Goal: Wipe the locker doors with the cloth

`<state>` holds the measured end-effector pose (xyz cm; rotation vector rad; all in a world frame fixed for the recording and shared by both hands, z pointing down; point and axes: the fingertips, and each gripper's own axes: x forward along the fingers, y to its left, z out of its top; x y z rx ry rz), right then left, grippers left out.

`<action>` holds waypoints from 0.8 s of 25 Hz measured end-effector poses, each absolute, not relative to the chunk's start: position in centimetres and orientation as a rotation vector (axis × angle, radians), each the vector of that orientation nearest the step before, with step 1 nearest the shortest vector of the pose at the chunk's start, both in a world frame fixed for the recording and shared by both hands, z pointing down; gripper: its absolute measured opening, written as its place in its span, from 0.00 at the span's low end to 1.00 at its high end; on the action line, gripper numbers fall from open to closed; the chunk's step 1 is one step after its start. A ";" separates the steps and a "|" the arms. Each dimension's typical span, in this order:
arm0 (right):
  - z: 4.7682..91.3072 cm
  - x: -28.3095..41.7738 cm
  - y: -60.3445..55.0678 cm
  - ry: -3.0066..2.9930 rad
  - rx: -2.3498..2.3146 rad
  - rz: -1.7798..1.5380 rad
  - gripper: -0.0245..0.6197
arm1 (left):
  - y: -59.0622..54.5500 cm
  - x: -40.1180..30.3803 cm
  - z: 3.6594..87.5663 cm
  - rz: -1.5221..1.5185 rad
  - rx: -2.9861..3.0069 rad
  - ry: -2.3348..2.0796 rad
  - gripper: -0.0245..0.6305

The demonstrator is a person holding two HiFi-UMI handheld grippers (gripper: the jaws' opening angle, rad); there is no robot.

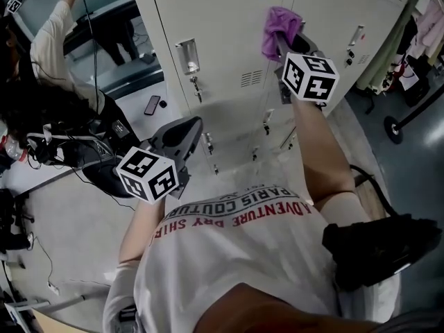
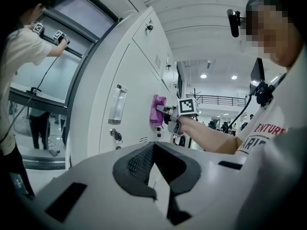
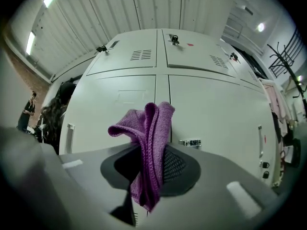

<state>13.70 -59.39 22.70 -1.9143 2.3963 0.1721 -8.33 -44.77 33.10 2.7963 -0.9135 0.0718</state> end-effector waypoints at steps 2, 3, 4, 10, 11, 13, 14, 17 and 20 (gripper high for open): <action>22.8 13.9 -59.5 2.391 -1.916 0.181 0.13 | -44.9 -8.5 33.4 0.069 2.787 -0.921 0.04; 22.7 13.9 -59.6 2.391 -1.918 0.189 0.13 | -45.0 -8.6 33.5 0.068 2.783 -0.923 0.04; 22.7 13.8 -59.5 2.393 -1.917 0.200 0.13 | -45.2 -8.6 33.6 0.067 2.780 -0.925 0.04; 21.6 9.1 -56.0 2.457 -1.709 0.267 0.13 | -45.4 -9.2 34.3 0.073 2.754 -0.947 0.04; 21.7 7.9 -55.2 2.474 -1.651 0.253 0.13 | -45.5 -9.3 34.5 0.077 2.751 -0.946 0.04; 22.1 5.1 -54.0 2.521 -1.536 0.230 0.13 | -45.6 -9.6 34.7 0.085 2.749 -0.953 0.04; 22.5 3.5 -53.5 2.553 -1.486 0.230 0.13 | -45.7 -9.9 34.8 0.086 2.746 -0.961 0.04; 24.4 -0.8 -52.7 2.663 -1.373 0.254 0.13 | -45.9 -10.5 34.8 0.078 2.737 -0.985 0.04; 27.0 -3.6 -52.9 2.736 -1.322 0.250 0.13 | -46.0 -10.7 34.9 0.084 2.729 -0.997 0.04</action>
